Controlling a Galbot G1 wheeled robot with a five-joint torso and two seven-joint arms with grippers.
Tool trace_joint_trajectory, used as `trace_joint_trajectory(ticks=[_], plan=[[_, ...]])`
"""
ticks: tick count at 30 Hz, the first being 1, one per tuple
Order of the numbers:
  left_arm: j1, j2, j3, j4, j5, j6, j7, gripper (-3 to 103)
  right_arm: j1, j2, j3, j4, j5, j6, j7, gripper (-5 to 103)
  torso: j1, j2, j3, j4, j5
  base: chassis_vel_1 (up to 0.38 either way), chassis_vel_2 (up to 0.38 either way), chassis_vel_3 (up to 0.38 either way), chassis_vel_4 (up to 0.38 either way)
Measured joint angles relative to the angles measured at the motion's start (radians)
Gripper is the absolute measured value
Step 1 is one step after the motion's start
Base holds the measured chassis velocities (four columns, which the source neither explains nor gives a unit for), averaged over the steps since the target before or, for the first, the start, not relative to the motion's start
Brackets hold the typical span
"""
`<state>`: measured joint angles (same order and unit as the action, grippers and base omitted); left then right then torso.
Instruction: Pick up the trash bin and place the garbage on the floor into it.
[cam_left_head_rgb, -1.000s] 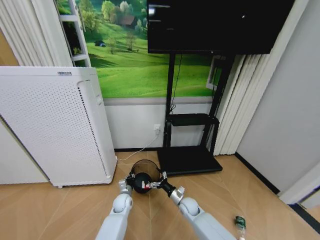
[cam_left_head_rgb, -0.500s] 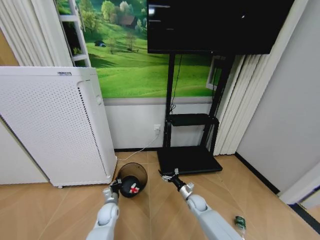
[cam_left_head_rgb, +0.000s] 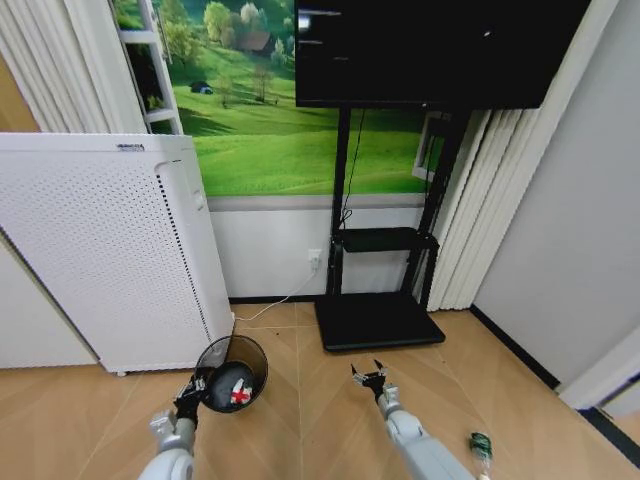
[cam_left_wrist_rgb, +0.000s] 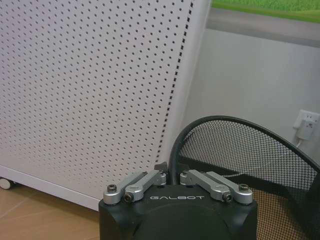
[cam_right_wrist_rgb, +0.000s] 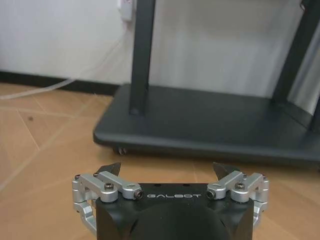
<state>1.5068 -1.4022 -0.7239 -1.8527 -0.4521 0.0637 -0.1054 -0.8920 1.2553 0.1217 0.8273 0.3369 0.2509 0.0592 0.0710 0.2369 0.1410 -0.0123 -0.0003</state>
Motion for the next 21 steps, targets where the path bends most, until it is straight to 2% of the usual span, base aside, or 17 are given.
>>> trace_joint_trajectory(ticks=[3,5,7,8,10,11,12,14,18,21], plan=[[0.030,0.025,-0.036,-0.015,-0.028,-0.007,0.010,6,-0.051,-0.044,0.001,0.053,0.052,-0.058,0.041,100,0.000,0.000,0.000,-0.0001,0.0008,0.000,0.000,0.000,0.000],[0.036,0.033,-0.046,-0.016,-0.037,-0.012,0.013,6,-0.063,-0.067,0.002,0.069,0.066,-0.064,0.046,100,0.000,0.000,0.000,0.0000,0.0007,0.000,0.000,0.000,0.000],[0.042,0.049,-0.059,-0.005,-0.053,-0.024,0.023,6,-0.099,-0.159,0.003,0.113,0.102,-0.067,0.041,100,0.000,0.000,0.000,-0.0001,0.0006,0.000,0.000,0.000,0.000],[0.042,0.049,-0.059,-0.005,-0.053,-0.024,0.023,6,-0.099,-0.159,0.003,0.113,0.102,-0.067,0.041,100,0.000,0.000,0.000,-0.0001,0.0006,0.000,0.000,0.000,0.000],[0.037,0.063,-0.063,0.026,-0.066,-0.034,0.030,6,-0.141,-0.256,0.017,0.146,0.121,-0.052,0.009,100,0.000,0.000,0.000,-0.0009,-0.0004,0.000,0.000,0.000,0.000],[0.031,0.066,-0.063,0.037,-0.069,-0.036,0.032,6,-0.159,-0.285,0.023,0.160,0.127,-0.048,-0.001,100,0.000,0.000,0.000,-0.0005,0.0002,0.000,0.000,0.000,0.000],[0.031,0.066,-0.063,0.037,-0.069,-0.036,0.032,6,-0.159,-0.285,0.023,0.160,0.127,-0.048,-0.001,100,0.000,0.000,0.000,-0.0005,0.0002,0.000,0.000,0.000,0.000],[0.009,0.069,-0.058,0.074,-0.076,-0.038,0.034,6,-0.222,-0.345,0.048,0.189,0.132,-0.040,-0.029,100,0.000,0.000,0.000,0.0000,0.0005,0.000,0.000,0.000,0.000],[-0.020,0.063,-0.048,0.111,-0.085,-0.031,0.032,6,-0.321,-0.387,0.085,0.199,0.130,-0.037,-0.050,100,0.000,0.000,0.000,-0.0006,0.0004,0.000,0.000,0.000,0.000],[-0.023,0.060,-0.045,0.114,-0.087,-0.029,0.031,6,-0.341,-0.391,0.091,0.196,0.128,-0.036,-0.052,100,0.000,0.000,0.000,-0.0007,0.0008,0.000,0.000,0.000,0.000]])
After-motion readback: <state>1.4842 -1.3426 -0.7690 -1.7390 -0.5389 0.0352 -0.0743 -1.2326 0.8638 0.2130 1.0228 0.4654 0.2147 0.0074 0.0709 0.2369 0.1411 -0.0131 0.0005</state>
